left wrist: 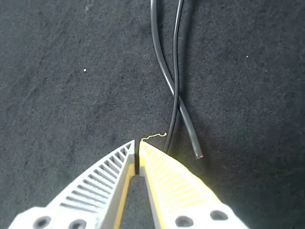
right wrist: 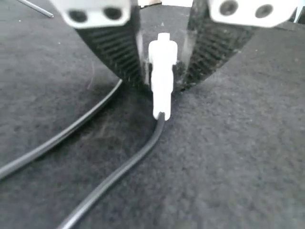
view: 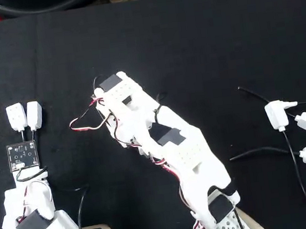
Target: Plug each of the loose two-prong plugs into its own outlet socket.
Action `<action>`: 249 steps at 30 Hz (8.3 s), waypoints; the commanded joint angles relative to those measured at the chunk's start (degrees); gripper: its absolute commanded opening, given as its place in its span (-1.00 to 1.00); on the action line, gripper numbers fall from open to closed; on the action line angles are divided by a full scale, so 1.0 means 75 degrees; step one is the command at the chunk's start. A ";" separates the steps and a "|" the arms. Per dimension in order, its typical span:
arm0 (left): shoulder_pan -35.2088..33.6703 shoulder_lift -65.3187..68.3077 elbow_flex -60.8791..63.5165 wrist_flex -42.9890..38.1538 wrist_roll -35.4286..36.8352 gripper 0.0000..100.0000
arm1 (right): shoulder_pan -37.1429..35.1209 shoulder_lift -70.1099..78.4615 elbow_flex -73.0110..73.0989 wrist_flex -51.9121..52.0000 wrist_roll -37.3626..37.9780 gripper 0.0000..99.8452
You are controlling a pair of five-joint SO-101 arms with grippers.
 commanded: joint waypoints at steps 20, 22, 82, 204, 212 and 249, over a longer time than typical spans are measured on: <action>0.0076 -0.0012 -0.0053 -0.0023 -0.0082 -0.93 | 0.0293 -0.0111 -0.0733 0.0270 0.0000 -0.85; 0.0076 -0.0012 -0.0053 -0.0023 -0.0082 -0.93 | 0.0293 -0.0111 -0.0686 0.0270 0.0012 -0.91; 0.1729 1.1288 -0.7824 -0.2614 0.3352 -0.66 | 0.0211 -0.4941 0.4179 -0.2133 0.0000 -0.97; 0.7179 0.8815 -0.4425 -0.2602 -0.1219 -0.40 | 0.3212 -0.8527 0.5527 -0.2063 -0.0023 -0.97; 0.6722 0.7256 -0.4179 -0.1958 0.0422 -0.40 | 0.1770 -0.8539 0.6511 -0.3657 -0.1172 -0.97; 0.6992 -0.0023 -0.1354 -0.0961 0.3024 -0.40 | -0.1911 -1.7705 1.3802 -0.9577 -0.1852 -0.98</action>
